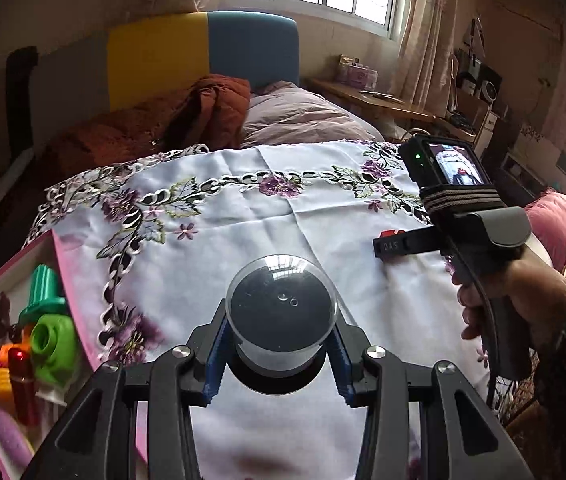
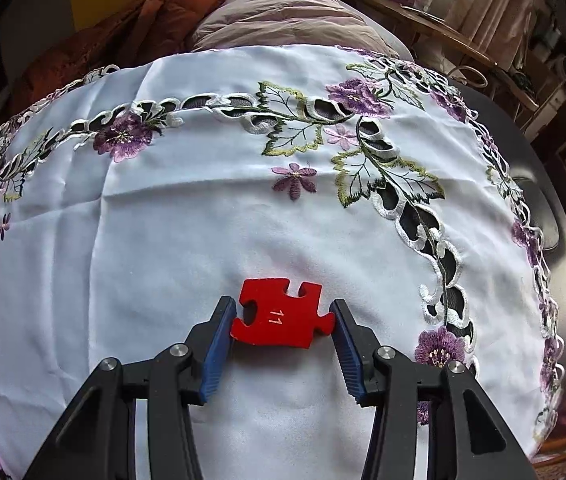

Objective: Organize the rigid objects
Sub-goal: 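Carry the clear canister with the left gripper over the tray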

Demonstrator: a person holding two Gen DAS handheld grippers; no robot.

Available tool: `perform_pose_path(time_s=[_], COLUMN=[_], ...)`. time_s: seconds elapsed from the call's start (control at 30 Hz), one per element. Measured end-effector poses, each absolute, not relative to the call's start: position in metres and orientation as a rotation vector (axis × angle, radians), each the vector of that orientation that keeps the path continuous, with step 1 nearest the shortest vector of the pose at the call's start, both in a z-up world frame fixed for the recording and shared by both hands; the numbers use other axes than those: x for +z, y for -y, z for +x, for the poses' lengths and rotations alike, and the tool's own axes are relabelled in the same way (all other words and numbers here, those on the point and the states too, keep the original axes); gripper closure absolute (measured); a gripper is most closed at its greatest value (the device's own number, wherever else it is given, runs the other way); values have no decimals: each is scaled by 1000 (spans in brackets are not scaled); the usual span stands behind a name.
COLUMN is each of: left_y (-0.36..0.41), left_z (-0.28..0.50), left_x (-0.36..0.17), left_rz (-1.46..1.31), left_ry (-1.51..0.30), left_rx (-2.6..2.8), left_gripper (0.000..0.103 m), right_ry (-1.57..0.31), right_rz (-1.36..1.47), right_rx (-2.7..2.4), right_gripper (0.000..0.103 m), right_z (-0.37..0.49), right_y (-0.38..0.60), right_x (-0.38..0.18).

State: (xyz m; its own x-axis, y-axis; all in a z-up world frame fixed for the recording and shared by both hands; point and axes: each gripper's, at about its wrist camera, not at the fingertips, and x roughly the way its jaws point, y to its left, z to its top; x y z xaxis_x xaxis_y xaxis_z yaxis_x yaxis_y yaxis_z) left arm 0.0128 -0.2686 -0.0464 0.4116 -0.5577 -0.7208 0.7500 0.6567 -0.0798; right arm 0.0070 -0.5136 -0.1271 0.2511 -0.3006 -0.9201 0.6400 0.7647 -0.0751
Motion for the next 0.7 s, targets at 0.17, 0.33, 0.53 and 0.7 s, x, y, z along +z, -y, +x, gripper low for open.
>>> perform_pose_path(time_s=[0.17,0.33,0.53,0.7], left_y=[256,246,231,209], left_z=[6,2,-1,-1], left_x=[-40,-35,-29,-21], left_rz=[258,245,220,180], left_ry=[-776,-769,-768,-764], left_rx=[-830,-828,-823,-815], left_gripper=[59,59,59,59], right_ry=[-1142,-1140,-1142,-1139], right_rz=[356,359,324,309], right_rx=[-660,-659,-658,-655], right_gripper=[54,54,54,55], right_z=[7,7,8,8], right_y=[514,514,512,510], right_x=[-127,-128,-128,-128])
